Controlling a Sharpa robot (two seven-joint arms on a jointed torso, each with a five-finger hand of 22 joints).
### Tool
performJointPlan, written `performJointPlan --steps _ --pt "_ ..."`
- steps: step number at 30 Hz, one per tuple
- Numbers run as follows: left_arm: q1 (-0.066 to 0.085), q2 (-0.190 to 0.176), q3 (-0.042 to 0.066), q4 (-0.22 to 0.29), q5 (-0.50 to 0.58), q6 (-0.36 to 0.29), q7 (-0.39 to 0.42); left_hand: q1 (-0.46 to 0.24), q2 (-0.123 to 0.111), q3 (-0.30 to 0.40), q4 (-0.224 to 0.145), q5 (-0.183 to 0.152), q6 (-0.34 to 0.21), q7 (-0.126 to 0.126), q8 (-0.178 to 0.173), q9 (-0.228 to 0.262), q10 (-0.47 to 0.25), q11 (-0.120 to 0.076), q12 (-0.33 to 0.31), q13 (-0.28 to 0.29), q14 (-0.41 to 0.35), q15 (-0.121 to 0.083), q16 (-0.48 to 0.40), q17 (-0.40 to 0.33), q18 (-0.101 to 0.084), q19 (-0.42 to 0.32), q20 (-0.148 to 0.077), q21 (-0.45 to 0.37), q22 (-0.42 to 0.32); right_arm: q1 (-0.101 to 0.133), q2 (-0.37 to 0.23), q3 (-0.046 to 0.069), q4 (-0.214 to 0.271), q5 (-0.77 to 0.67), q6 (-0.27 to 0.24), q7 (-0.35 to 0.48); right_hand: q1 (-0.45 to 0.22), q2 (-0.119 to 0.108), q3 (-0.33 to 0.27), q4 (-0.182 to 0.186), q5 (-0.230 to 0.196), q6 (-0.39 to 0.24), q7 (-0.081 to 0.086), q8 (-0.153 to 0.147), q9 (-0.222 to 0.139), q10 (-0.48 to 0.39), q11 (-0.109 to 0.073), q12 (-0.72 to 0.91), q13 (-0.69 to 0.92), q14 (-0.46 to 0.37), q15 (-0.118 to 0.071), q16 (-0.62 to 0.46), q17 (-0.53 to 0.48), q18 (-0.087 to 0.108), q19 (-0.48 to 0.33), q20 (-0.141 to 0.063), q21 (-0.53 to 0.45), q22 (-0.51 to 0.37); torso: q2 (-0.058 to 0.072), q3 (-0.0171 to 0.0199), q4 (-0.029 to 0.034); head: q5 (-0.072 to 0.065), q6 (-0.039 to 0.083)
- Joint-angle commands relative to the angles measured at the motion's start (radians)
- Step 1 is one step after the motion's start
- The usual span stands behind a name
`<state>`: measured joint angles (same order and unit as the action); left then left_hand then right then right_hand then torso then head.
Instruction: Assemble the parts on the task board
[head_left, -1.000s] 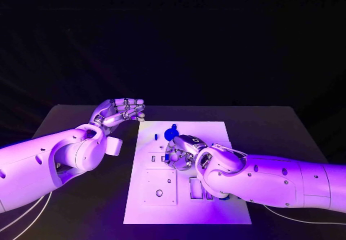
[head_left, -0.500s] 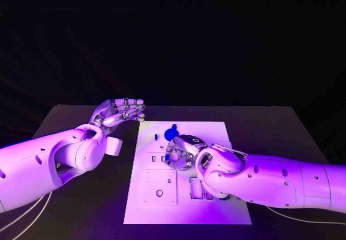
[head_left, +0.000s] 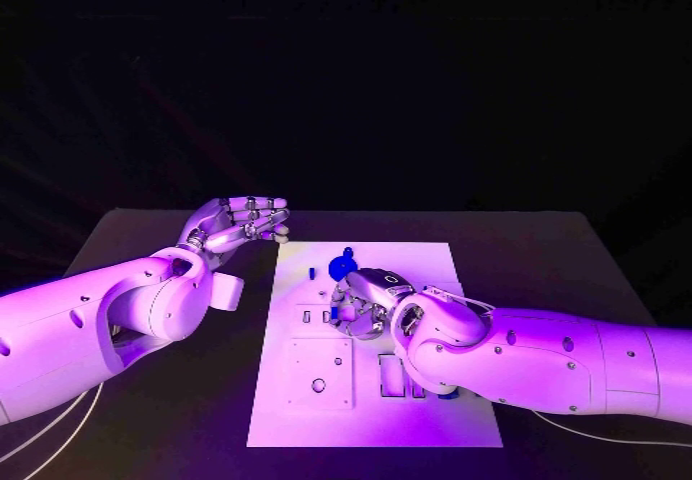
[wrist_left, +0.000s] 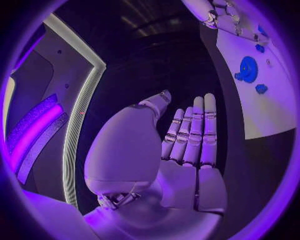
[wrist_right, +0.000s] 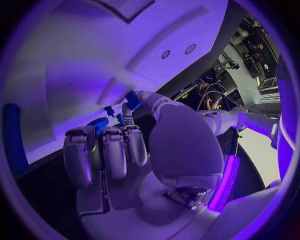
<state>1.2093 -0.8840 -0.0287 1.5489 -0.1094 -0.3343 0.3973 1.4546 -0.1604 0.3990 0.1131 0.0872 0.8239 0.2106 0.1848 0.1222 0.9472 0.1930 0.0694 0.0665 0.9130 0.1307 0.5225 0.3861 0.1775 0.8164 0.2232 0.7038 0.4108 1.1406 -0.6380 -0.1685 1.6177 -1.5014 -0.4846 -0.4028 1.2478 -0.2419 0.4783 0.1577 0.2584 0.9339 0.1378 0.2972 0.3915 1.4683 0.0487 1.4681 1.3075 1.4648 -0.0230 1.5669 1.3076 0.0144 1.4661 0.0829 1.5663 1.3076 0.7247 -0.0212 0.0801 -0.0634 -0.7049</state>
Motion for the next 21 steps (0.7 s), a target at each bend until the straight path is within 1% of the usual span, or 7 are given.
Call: performJointPlan --steps 1,7,9,11,16,19,21 --pt "0.0 0.001 0.001 0.001 0.002 0.019 0.003 -0.007 0.001 0.0 -0.005 -0.005 -0.005 0.033 -0.004 -0.001 -0.008 -0.002 -0.002 0.0 -0.007 0.0 0.005 0.001 0.002 -0.006 -0.002 0.005 0.001 -0.001 0.002 0.0 0.001 -0.011 0.01 0.01 -0.001 -0.012 -0.01 0.0 -0.007 -0.013 0.003 -0.009 -0.003 0.004 0.01 -0.01 0.157 0.105 0.01 0.002 0.258 -0.014 0.105 0.007 0.005 0.263 0.0 0.0 0.0001 0.0 0.0" --pt "0.0 0.001 0.001 0.0 0.002 0.019 0.002 -0.009 0.002 -0.001 -0.005 -0.005 -0.006 0.033 -0.004 -0.001 -0.009 -0.002 -0.002 0.0 -0.008 0.0 0.006 0.001 0.003 -0.009 -0.001 0.009 0.003 -0.001 0.003 0.0 0.001 -0.007 0.009 0.014 -0.007 -0.02 -0.028 0.003 -0.014 -0.03 0.009 -0.018 -0.008 -0.007 0.016 -0.02 0.147 0.104 0.016 0.001 0.255 -0.014 0.105 0.013 0.005 0.263 0.0 -0.0002 0.0 0.001 0.0" --pt "0.0 0.001 0.001 0.0 0.002 0.02 0.001 -0.009 0.002 -0.001 -0.005 -0.005 -0.006 0.033 -0.004 -0.001 -0.009 -0.002 -0.002 0.0 -0.008 0.0 0.006 0.001 0.003 -0.009 -0.001 0.009 0.003 -0.001 0.004 0.0 0.001 -0.006 0.009 0.015 -0.018 -0.027 -0.055 0.011 -0.002 -0.036 0.011 -0.021 -0.01 -0.009 0.018 -0.022 0.146 0.104 0.018 0.001 0.254 -0.014 0.105 0.016 0.005 0.263 0.0 0.0001 0.0 0.001 -0.001" --pt "0.0 0.001 0.0 0.0 0.002 0.02 0.001 -0.009 0.002 -0.001 -0.005 -0.005 -0.006 0.033 -0.004 -0.001 -0.009 -0.002 -0.002 0.0 -0.008 0.0 0.006 0.001 0.003 -0.009 -0.001 0.009 0.003 -0.001 0.004 0.0 0.001 -0.006 0.01 0.016 -0.02 -0.027 -0.093 0.02 -0.02 -0.039 0.011 -0.021 -0.01 -0.015 0.019 -0.029 0.14 0.103 0.019 0.0 0.252 -0.014 0.105 0.018 0.005 0.263 0.0 0.0001 0.0 0.0 -0.001" --pt "0.0 0.0 0.0 -0.001 0.002 0.021 -0.001 -0.009 0.002 -0.001 -0.005 -0.005 -0.006 0.033 -0.004 -0.001 -0.009 -0.002 -0.002 0.0 -0.008 0.0 0.006 0.001 0.003 -0.009 -0.001 0.009 0.003 -0.001 0.003 0.0 0.002 -0.005 0.004 0.017 -0.003 -0.012 -0.166 0.039 -0.048 -0.047 0.012 -0.021 -0.013 -0.024 0.02 -0.038 0.131 0.103 0.02 0.0 0.252 -0.014 0.105 0.019 0.005 0.263 0.0 0.0001 -0.0004 0.0 -0.001" --pt "0.0 0.0 0.0 -0.001 0.002 0.021 -0.003 -0.009 0.003 -0.001 -0.004 -0.005 -0.006 0.033 -0.004 -0.001 -0.01 -0.002 -0.002 0.0 -0.009 0.0 0.007 0.001 0.003 -0.01 -0.001 0.01 0.003 -0.001 0.0 0.0 0.005 -0.006 -0.025 0.026 0.029 0.007 -0.256 0.072 -0.078 -0.065 0.017 -0.028 -0.018 -0.036 0.025 -0.05 0.12 0.103 0.025 0.0 0.25 -0.014 0.105 0.023 0.005 0.263 0.0 0.0002 -0.0006 0.001 -0.002" --pt "0.0 0.001 0.0 -0.003 -0.003 0.023 -0.011 -0.009 0.003 -0.001 -0.004 -0.005 -0.006 0.033 -0.004 -0.001 -0.01 -0.002 -0.002 0.0 -0.009 0.0 0.007 0.001 0.003 -0.01 -0.001 0.01 0.003 -0.001 -0.004 0.0 0.01 -0.006 -0.057 0.039 0.067 0.014 -0.361 0.124 -0.109 -0.095 0.027 -0.04 -0.028 -0.063 0.033 -0.076 0.093 0.103 0.031 -0.001 0.249 -0.014 0.105 0.028 0.005 0.263 0.0 0.0006 -0.0003 0.001 -0.001"
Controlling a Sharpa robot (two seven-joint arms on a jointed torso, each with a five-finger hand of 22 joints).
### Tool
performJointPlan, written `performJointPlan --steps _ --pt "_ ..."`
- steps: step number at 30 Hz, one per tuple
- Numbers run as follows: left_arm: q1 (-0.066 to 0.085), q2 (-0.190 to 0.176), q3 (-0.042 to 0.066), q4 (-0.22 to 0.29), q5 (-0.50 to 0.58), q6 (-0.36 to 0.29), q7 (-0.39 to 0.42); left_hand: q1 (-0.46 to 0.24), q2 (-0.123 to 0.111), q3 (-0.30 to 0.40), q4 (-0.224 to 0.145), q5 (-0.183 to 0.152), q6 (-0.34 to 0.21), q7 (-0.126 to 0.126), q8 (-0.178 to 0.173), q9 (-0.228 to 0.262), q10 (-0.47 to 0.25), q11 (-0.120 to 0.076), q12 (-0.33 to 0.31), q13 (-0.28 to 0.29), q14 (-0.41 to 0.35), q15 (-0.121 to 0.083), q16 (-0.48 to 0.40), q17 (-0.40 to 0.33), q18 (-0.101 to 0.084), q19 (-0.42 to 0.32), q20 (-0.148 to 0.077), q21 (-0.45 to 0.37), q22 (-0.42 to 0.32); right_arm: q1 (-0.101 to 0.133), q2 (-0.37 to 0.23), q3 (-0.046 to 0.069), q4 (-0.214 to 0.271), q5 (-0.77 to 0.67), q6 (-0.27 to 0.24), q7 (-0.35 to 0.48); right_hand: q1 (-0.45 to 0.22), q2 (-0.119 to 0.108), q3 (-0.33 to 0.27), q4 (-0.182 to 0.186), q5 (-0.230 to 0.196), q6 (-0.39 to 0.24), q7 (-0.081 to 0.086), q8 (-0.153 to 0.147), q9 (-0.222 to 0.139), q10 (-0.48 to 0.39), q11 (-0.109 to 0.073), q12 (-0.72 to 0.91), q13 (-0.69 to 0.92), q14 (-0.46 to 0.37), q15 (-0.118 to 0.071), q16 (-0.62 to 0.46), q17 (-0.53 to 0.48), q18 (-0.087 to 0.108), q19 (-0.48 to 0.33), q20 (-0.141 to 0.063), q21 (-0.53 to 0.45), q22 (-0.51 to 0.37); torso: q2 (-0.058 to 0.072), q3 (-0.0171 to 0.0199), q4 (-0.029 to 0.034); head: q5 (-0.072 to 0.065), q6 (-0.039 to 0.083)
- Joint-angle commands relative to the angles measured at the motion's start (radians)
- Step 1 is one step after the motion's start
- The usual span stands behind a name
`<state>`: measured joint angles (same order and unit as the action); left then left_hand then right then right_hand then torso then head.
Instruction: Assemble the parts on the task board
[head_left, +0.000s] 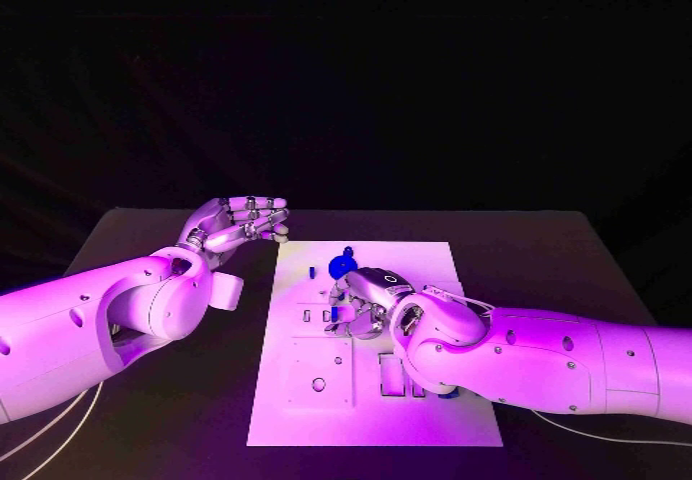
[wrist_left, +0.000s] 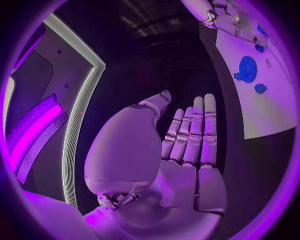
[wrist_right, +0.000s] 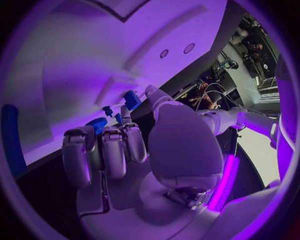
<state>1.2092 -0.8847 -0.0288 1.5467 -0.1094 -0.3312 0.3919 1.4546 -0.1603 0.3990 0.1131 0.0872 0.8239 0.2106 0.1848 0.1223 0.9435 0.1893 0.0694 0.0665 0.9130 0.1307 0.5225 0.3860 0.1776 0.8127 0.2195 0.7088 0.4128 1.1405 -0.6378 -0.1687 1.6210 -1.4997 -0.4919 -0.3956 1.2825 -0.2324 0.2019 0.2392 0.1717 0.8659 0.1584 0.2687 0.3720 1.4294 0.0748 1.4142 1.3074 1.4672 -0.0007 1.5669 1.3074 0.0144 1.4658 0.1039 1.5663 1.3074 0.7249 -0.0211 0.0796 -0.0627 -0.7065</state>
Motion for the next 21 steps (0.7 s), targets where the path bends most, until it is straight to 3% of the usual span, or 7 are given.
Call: performJointPlan --steps 1,4,9,15,18,19,21 --pt "0.0 0.002 0.001 -0.001 -0.008 0.022 -0.012 -0.01 0.003 -0.002 -0.004 -0.005 -0.007 0.033 -0.005 -0.002 -0.007 0.002 -0.002 -0.001 -0.009 0.0 0.007 0.001 0.003 -0.007 0.003 0.005 0.002 -0.001 -0.008 0.0 0.012 -0.006 -0.067 0.04 0.048 0.009 -0.14 0.052 -0.018 -0.051 0.015 -0.024 -0.016 -0.03 0.015 -0.027 0.089 0.1 0.014 -0.001 0.25 -0.014 0.105 0.013 0.005 0.263 -0.001 0.0008 0.0003 0.0 0.001" --pt "0.0 0.003 0.001 -0.004 -0.035 0.028 -0.043 -0.019 0.002 -0.007 0.002 -0.006 -0.009 0.034 -0.005 -0.002 -0.009 0.003 -0.001 0.0 -0.009 0.001 0.009 0.002 0.003 -0.01 0.004 0.007 0.003 0.0 -0.025 0.001 0.032 0.007 -0.11 0.07 0.063 -0.005 -0.261 0.059 0.013 -0.101 0.033 -0.048 -0.036 -0.037 0.031 -0.031 0.08 0.1 0.029 -0.001 0.25 -0.014 0.105 0.024 0.005 0.263 -0.002 0.0017 0.0003 0.002 0.002" --pt "0.0 0.005 0.0 -0.011 -0.099 0.058 -0.122 -0.07 -0.001 -0.031 0.042 -0.006 0.004 0.029 0.005 0.002 0.061 -0.012 0.05 0.019 0.042 -0.014 0.079 0.032 0.008 0.017 -0.002 0.034 0.012 0.013 -0.063 0.006 0.075 0.071 -0.151 0.142 0.065 -0.009 -0.275 0.059 0.015 -0.111 0.037 -0.052 -0.041 -0.04 0.035 -0.032 0.078 0.1 0.033 -0.001 0.247 -0.014 0.105 0.028 0.005 0.263 -0.005 0.0013 -0.0005 0.002 0.009" --pt "0.0 0.01 0.001 -0.017 -0.256 0.135 -0.273 -0.124 -0.011 -0.05 0.128 -0.007 0.008 0.009 0.106 0.041 0.115 -0.043 0.252 0.117 0.101 -0.052 0.367 0.187 0.008 0.121 -0.042 0.181 0.084 0.051 -0.139 0.012 0.138 0.234 -0.142 0.25 0.101 0.026 -0.245 0.056 0.055 -0.094 0.034 -0.038 -0.044 -0.038 0.033 -0.027 0.079 0.099 0.033 -0.002 0.246 -0.014 0.105 0.031 0.005 0.263 -0.01 0.0041 -0.003 0.008 0.012" --pt "0.001 0.015 0.001 -0.018 -0.353 0.176 -0.363 -0.164 0.005 -0.067 0.169 -0.007 -0.025 -0.008 0.177 0.072 0.105 -0.066 0.45 0.24 0.197 -0.073 0.547 0.295 0.003 0.184 -0.065 0.3 0.153 0.077 -0.184 0.013 0.161 0.344 -0.131 0.281 0.107 0.072 -0.216 0.055 0.057 -0.079 0.029 -0.026 -0.047 -0.038 0.029 -0.025 0.078 0.099 0.029 -0.003 0.244 -0.014 0.105 0.029 0.005 0.263 -0.014 0.0063 -0.0049 0.013 0.01" --pt "0.001 0.017 0.001 -0.019 -0.377 0.187 -0.391 -0.174 0.017 -0.074 0.175 -0.005 -0.112 -0.007 0.277 0.117 -0.018 -0.056 0.706 0.412 0.274 -0.071 0.712 0.504 -0.022 0.238 -0.075 0.444 0.323 0.085 -0.197 0.013 0.164 0.38 -0.125 0.291 0.104 0.077 -0.213 0.055 0.051 -0.078 0.029 -0.025 -0.047 -0.039 0.029 -0.026 0.077 0.099 0.029 -0.003 0.244 -0.014 0.105 0.028 0.005 0.263 -0.016 0.0074 -0.0054 0.016 0.012" --pt "0.002 0.023 0.001 -0.019 -0.427 0.209 -0.455 -0.192 0.034 -0.071 0.176 -0.004 -0.135 -0.017 0.389 0.159 -0.032 -0.076 0.87 0.496 0.422 -0.083 0.85 0.72 -0.043 0.341 -0.075 0.558 0.494 0.103 -0.224 0.014 0.167 0.46 -0.111 0.312 0.101 0.096 -0.204 0.053 0.052 -0.074 0.027 -0.02 -0.049 -0.039 0.027 -0.025 0.077 0.099 0.028 -0.002 0.246 -0.014 0.105 0.027 0.005 0.263 -0.019 0.0084 -0.0064 0.017 0.011"
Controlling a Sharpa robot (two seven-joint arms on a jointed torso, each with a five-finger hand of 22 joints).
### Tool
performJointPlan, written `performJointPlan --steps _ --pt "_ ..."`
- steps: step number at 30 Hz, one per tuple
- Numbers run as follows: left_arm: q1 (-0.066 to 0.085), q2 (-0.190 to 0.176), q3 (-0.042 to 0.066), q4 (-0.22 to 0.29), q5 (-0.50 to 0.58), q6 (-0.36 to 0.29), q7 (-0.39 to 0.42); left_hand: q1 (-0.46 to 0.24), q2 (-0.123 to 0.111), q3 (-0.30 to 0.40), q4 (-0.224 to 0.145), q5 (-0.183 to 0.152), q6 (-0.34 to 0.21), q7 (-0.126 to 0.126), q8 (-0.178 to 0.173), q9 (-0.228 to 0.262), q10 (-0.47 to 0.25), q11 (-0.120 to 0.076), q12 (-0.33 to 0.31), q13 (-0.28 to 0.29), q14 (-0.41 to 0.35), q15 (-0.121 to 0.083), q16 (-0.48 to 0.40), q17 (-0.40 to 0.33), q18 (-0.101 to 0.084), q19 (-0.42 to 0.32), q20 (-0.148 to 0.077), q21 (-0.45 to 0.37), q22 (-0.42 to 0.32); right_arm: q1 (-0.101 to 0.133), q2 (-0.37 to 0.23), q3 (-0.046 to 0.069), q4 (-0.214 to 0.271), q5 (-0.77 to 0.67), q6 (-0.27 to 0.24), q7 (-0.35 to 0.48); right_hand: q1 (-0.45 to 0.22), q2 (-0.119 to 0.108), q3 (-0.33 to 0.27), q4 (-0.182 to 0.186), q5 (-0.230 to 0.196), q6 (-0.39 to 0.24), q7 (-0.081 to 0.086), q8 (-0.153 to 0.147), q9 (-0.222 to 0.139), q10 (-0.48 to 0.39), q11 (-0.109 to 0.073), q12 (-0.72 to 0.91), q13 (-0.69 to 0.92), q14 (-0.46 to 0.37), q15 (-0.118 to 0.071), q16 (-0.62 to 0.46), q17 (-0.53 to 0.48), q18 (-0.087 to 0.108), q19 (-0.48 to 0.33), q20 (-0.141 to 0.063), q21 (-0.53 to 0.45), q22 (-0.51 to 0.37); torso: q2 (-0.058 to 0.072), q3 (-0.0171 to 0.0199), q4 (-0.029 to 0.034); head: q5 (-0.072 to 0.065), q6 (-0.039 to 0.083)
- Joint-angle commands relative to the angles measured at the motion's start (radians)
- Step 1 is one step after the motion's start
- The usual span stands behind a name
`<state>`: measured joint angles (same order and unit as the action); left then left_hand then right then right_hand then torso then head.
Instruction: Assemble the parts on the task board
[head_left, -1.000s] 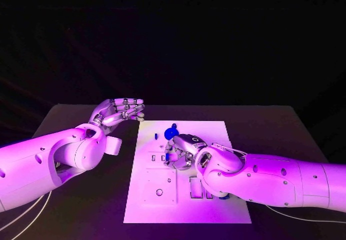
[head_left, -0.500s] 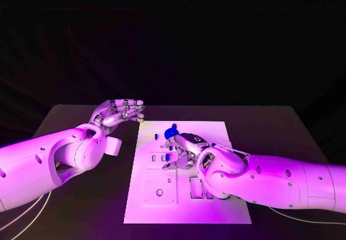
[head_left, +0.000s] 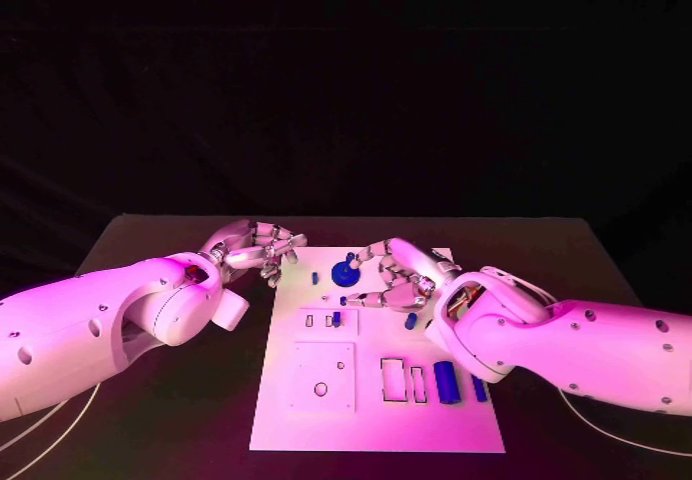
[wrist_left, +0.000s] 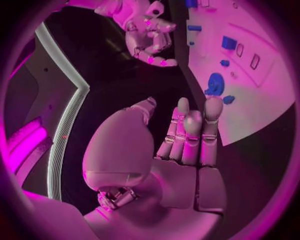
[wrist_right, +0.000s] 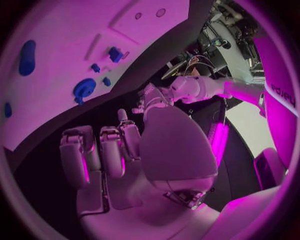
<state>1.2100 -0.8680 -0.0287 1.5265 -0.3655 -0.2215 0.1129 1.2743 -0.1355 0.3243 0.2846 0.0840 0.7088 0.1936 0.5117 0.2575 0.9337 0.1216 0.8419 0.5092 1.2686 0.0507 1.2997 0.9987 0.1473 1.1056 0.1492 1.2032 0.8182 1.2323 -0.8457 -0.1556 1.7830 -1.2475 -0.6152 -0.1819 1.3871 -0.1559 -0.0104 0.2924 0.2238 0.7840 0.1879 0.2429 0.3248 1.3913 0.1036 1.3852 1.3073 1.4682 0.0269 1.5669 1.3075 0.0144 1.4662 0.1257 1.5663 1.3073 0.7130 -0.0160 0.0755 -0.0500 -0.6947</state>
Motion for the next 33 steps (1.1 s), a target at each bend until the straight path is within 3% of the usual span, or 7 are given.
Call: performJointPlan --steps 1,2,4,8,15,23,33 --pt "0.002 0.009 0.001 0.0 -0.193 0.113 -0.208 -0.015 0.015 0.006 0.005 0.0 -0.01 -0.005 0.084 0.033 -0.014 -0.012 0.117 0.061 0.095 -0.008 0.097 0.155 -0.022 0.077 -0.006 0.088 0.132 0.019 -0.028 0.001 0.003 0.242 0.019 0.107 -0.009 0.028 0.012 0.0 0.009 0.011 -0.003 0.008 -0.002 -0.002 -0.003 0.004 0.076 0.098 -0.001 -0.002 0.246 -0.014 0.105 0.004 0.005 0.264 -0.009 0.0043 -0.0027 0.005 -0.001" --pt "0.003 0.013 0.001 -0.001 -0.215 0.126 -0.238 -0.018 0.016 0.007 0.005 0.001 -0.012 -0.009 0.103 0.04 -0.013 -0.016 0.134 0.068 0.112 -0.012 0.111 0.18 -0.026 0.09 -0.009 0.102 0.152 0.027 -0.038 0.001 0.001 0.272 0.026 0.114 -0.015 0.035 0.014 0.0 0.022 0.012 -0.004 0.011 -0.004 -0.003 -0.003 0.004 0.075 0.098 -0.001 -0.002 0.247 -0.014 0.105 0.004 0.005 0.264 -0.01 0.0043 -0.003 0.006 -0.001" --pt "0.005 0.023 0.001 -0.003 -0.269 0.164 -0.313 -0.002 0.02 0.02 0.003 0.002 0.017 -0.03 0.168 0.067 0.025 -0.038 0.193 0.09 0.203 -0.03 0.186 0.341 -0.052 0.187 -0.026 0.178 0.294 0.043 -0.061 0.001 -0.006 0.328 0.041 0.13 -0.016 0.037 0.016 -0.001 0.026 0.012 -0.004 0.011 -0.004 -0.003 -0.004 0.004 0.075 0.098 -0.002 -0.002 0.247 -0.014 0.105 0.003 0.005 0.264 -0.014 0.0058 -0.0039 0.009 -0.003" --pt "0.014 0.053 0.002 -0.01 -0.375 0.247 -0.447 -0.018 0.022 0.045 0.006 0.0 0.063 -0.072 0.242 0.107 0.188 -0.075 0.333 0.284 0.271 -0.066 0.24 0.484 -0.079 0.279 -0.06 0.243 0.427 0.065 -0.092 0.001 -0.032 0.39 0.059 0.149 -0.016 0.04 0.018 -0.001 0.031 0.013 -0.004 0.013 -0.005 -0.004 -0.004 0.003 0.074 0.098 -0.002 -0.002 0.246 -0.014 0.105 0.003 0.005 0.264 -0.018 0.0072 -0.0054 0.014 -0.007" --pt "0.033 0.117 0.001 -0.044 -0.468 0.342 -0.573 -0.088 0.017 0.036 0.008 -0.004 0.089 -0.098 0.299 0.163 0.258 -0.098 0.388 0.378 0.282 -0.087 0.247 0.509 -0.085 0.299 -0.081 0.255 0.456 0.078 -0.107 0.001 -0.078 0.419 0.061 0.158 -0.016 0.041 0.019 -0.002 0.033 0.014 -0.005 0.014 -0.005 -0.005 -0.004 0.002 0.073 0.097 -0.002 -0.003 0.242 -0.014 0.105 0.003 0.005 0.264 -0.021 0.0073 -0.0053 0.017 -0.012" --pt "0.054 0.193 0.001 -0.103 -0.541 0.394 -0.624 -0.182 0.015 -0.019 0.009 -0.006 0.073 -0.103 0.325 0.217 0.252 -0.102 0.383 0.378 0.281 -0.092 0.245 0.508 -0.087 0.302 -0.087 0.257 0.464 0.084 -0.11 0.001 -0.116 0.43 0.059 0.152 -0.016 0.041 0.019 -0.002 0.035 0.015 -0.005 0.015 -0.005 -0.006 -0.005 0.001 0.071 0.097 -0.002 -0.004 0.241 -0.014 0.105 0.003 0.005 0.264 -0.018 0.006 -0.0055 0.018 -0.019" --pt "0.072 0.25 -0.003 -0.148 -0.555 0.446 -0.643 -0.204 0.013 -0.046 0.009 -0.008 0.066 -0.104 0.328 0.234 0.244 -0.103 0.377 0.369 0.281 -0.093 0.244 0.507 -0.087 0.302 -0.088 0.257 0.465 0.085 -0.105 0.001 -0.135 0.431 0.064 0.142 -0.017 0.04 0.018 -0.002 0.037 0.016 -0.005 0.015 -0.005 -0.006 -0.005 0.002 0.072 0.097 -0.003 -0.004 0.24 -0.014 0.105 0.002 0.005 0.264 -0.018 0.0071 -0.0061 0.019 -0.027"
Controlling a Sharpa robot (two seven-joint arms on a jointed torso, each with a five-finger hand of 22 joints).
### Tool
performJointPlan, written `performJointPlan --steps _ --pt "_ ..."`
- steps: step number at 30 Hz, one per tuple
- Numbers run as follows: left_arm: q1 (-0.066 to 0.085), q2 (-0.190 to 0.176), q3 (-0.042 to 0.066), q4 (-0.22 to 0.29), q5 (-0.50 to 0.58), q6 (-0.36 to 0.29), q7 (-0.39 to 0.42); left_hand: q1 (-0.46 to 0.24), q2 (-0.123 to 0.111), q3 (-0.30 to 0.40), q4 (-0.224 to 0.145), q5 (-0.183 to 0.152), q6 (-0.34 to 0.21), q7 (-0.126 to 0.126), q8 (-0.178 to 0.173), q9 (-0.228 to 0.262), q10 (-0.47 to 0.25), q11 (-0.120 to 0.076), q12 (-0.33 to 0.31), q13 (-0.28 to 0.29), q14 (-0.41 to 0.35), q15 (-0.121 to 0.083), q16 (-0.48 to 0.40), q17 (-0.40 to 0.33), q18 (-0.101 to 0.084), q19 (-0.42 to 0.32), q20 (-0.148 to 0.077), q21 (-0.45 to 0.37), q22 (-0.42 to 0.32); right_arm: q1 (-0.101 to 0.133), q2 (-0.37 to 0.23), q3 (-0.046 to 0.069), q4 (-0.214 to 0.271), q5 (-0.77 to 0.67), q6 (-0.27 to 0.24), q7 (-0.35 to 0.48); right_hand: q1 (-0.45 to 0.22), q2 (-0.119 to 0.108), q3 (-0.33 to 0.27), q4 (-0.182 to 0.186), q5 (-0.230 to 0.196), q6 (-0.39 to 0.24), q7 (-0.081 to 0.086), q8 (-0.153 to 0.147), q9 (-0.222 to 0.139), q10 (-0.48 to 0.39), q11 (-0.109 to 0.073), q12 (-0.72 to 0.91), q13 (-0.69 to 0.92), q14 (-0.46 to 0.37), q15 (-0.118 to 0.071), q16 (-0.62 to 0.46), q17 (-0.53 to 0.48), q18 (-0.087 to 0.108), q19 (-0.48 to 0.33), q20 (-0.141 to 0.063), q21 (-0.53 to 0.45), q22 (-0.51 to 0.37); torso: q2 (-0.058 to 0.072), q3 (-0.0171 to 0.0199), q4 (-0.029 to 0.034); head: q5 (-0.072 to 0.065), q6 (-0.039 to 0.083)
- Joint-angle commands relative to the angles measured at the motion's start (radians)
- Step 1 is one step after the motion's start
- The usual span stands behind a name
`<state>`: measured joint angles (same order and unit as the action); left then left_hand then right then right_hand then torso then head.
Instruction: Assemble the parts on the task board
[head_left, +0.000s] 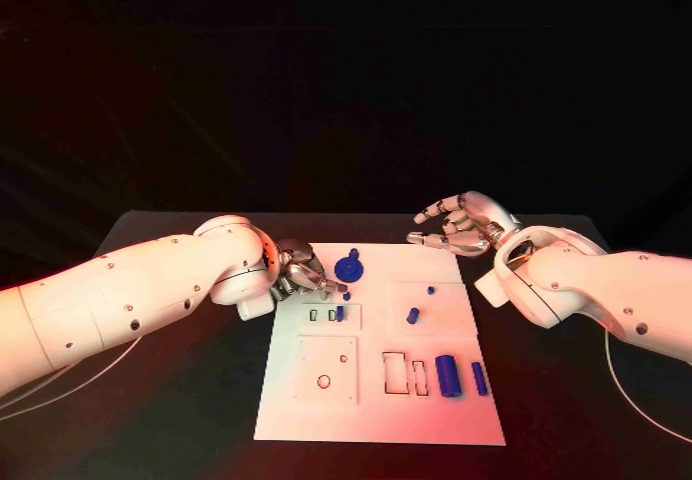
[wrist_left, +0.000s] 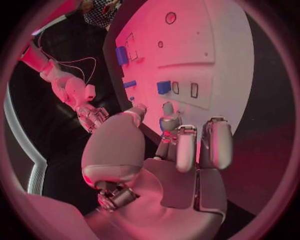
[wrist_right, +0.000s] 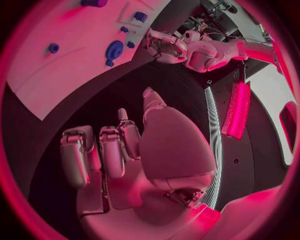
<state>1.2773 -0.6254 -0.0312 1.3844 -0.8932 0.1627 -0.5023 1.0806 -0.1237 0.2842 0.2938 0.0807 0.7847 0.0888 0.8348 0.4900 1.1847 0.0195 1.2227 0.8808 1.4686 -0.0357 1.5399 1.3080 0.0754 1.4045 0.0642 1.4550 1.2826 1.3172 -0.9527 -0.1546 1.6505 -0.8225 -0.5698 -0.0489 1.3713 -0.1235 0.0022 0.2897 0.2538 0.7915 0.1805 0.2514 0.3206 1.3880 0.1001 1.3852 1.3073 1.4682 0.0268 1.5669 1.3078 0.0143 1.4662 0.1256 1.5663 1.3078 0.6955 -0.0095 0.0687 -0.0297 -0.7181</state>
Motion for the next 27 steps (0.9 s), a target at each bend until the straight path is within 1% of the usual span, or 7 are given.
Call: performJointPlan --steps 1,7,10,12,15,24,27 --pt "0.005 0.012 -0.002 -0.009 -0.027 0.067 -0.028 -0.011 0.002 -0.007 0.0 -0.005 -0.01 0.001 0.005 0.002 -0.011 -0.001 -0.007 -0.008 0.081 -0.006 0.003 0.198 -0.015 0.003 -0.003 0.006 0.0 0.0 0.002 0.0 -0.003 0.005 0.02 0.007 -0.001 0.008 0.006 0.001 0.007 0.008 0.002 0.007 -0.001 -0.002 -0.001 0.002 0.072 0.097 -0.003 -0.004 0.239 -0.014 0.105 0.002 0.005 0.263 0.0 0.0009 0.0008 -0.001 -0.004" --pt "0.008 0.031 -0.007 -0.025 -0.027 0.086 -0.031 -0.013 0.003 -0.01 0.0 -0.004 -0.012 0.001 0.004 0.004 -0.015 -0.001 -0.011 -0.013 0.08 -0.006 0.003 0.198 -0.015 0.002 -0.003 0.005 -0.001 0.001 0.005 0.0 -0.011 0.003 0.023 0.003 -0.001 0.008 0.006 0.001 0.007 0.008 0.002 0.007 -0.001 -0.002 -0.001 0.002 0.072 0.097 -0.003 -0.004 0.239 -0.014 0.105 0.002 0.005 0.263 -0.001 0.001 0.0016 -0.003 -0.007" --pt "0.008 0.04 -0.009 -0.033 -0.027 0.093 -0.031 -0.012 0.005 -0.011 -0.001 -0.004 -0.015 0.002 0.003 0.005 -0.018 0.0 -0.014 -0.017 0.081 -0.006 0.004 0.201 -0.015 0.003 -0.003 0.005 0.0 0.001 0.006 0.0 -0.013 0.003 0.023 0.002 -0.002 0.007 0.005 0.001 0.008 0.009 0.002 0.007 -0.001 -0.004 -0.002 0.0 0.07 0.096 -0.003 -0.005 0.237 -0.014 0.105 0.002 0.005 0.263 -0.001 0.0007 0.0008 -0.002 -0.008" --pt "0.008 0.049 -0.011 -0.042 -0.028 0.098 -0.032 -0.012 0.006 -0.011 -0.001 -0.004 -0.016 0.002 0.003 0.005 -0.019 0.0 -0.014 -0.018 0.081 -0.006 0.004 0.201 -0.015 0.002 -0.003 0.005 0.0 0.001 0.007 0.0 -0.015 0.003 0.023 0.002 -0.002 0.007 0.005 0.001 0.008 0.009 0.002 0.007 -0.001 -0.004 -0.002 0.0 0.07 0.096 -0.003 -0.005 0.237 -0.014 0.105 0.002 0.005 0.263 -0.001 0.0007 0.0004 0.0 -0.013" --pt "0.008 0.061 -0.014 -0.054 -0.03 0.106 -0.033 -0.008 0.01 -0.012 -0.002 -0.002 -0.019 0.003 0.001 0.008 -0.022 0.0 -0.016 -0.019 0.082 -0.005 0.005 0.202 -0.015 0.002 -0.003 0.005 0.0 0.001 0.007 0.0 -0.016 0.003 0.024 0.001 -0.002 0.007 0.005 0.001 0.009 0.009 0.002 0.007 -0.001 -0.005 -0.002 -0.001 0.069 0.096 -0.003 -0.005 0.237 -0.014 0.105 0.002 0.005 0.263 0.0 0.0003 -0.0002 0.003 -0.013" --pt "0.008 0.088 -0.023 -0.085 -0.033 0.127 -0.036 0.007 0.018 -0.013 -0.003 0.0 -0.027 0.005 -0.003 0.014 -0.03 0.003 -0.022 -0.027 0.082 -0.003 0.005 0.203 -0.015 -0.001 -0.001 0.004 -0.002 0.001 0.009 0.0 -0.018 0.002 0.024 -0.002 -0.002 0.007 0.005 0.001 0.009 0.009 0.002 0.007 -0.001 -0.005 -0.002 -0.001 0.069 0.096 -0.003 -0.005 0.237 -0.014 0.105 0.002 0.005 0.263 0.001 0.0001 0.0006 -0.002 -0.018" --pt "0.008 0.096 -0.025 -0.09 -0.032 0.136 -0.037 0.01 0.019 -0.013 -0.003 0.0 -0.029 0.006 -0.004 0.015 -0.033 0.003 -0.024 -0.03 0.081 -0.003 0.004 0.2 -0.014 -0.003 -0.001 0.003 -0.005 0.001 0.01 0.0 -0.019 0.002 0.024 -0.003 -0.002 0.007 0.006 0.001 0.01 0.009 0.002 0.008 -0.002 -0.005 -0.002 -0.001 0.069 0.096 -0.003 -0.005 0.236 -0.014 0.105 0.002 0.005 0.263 0.001 -0.0002 -0.0004 -0.001 -0.018"
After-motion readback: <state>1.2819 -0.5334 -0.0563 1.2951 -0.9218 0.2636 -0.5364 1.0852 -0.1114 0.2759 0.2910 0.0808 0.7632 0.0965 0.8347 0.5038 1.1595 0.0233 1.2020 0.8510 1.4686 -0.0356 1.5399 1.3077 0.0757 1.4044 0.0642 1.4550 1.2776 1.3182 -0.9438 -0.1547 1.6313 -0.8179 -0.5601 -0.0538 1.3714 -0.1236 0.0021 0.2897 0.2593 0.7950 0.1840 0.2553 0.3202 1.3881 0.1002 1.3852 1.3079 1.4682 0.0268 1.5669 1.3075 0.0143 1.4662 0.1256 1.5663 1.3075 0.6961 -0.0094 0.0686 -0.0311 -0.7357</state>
